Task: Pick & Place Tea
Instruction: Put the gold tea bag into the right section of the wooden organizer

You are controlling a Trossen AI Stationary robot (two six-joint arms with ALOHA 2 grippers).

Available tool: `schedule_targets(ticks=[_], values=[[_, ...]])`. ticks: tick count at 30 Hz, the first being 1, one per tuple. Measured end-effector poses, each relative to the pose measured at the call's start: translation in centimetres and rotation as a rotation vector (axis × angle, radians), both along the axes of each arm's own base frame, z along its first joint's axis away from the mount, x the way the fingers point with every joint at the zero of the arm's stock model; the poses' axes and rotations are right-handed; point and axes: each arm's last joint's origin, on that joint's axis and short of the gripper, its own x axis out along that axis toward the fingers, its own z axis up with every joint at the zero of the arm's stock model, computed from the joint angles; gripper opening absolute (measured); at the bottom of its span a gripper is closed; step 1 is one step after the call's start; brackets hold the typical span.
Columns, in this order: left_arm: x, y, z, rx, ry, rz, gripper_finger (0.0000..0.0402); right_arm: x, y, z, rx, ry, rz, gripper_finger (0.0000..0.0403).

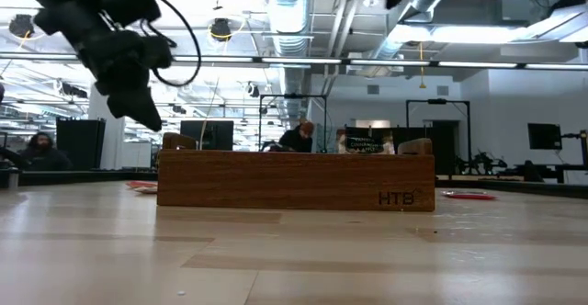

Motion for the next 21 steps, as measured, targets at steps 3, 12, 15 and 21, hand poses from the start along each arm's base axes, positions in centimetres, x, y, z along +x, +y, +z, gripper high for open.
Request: schedule_targets(ticks=[3,12,15,21], values=[[0.9,0.3,-0.3,-0.007,0.032,0.016,0.0097,-2.8,0.5,-0.1,0.017,-0.058,-0.016,0.0069],[2.0,0.7,0.7,0.001,0.003,0.025,0.0097,-10.5,5.0,-6.2,0.161,-0.403,0.099,0.0069],[2.0,0.7,0.9,0.001,0.002,0.025,0.0097,-12.2,6.0,-8.9,0.224,-0.496,0.159,0.0069],[2.0,0.7,0.9,-0.015,0.009,0.038,0.0097,-14.6,6.8,-12.4,0.294,-0.700,0.229,0.0069]])
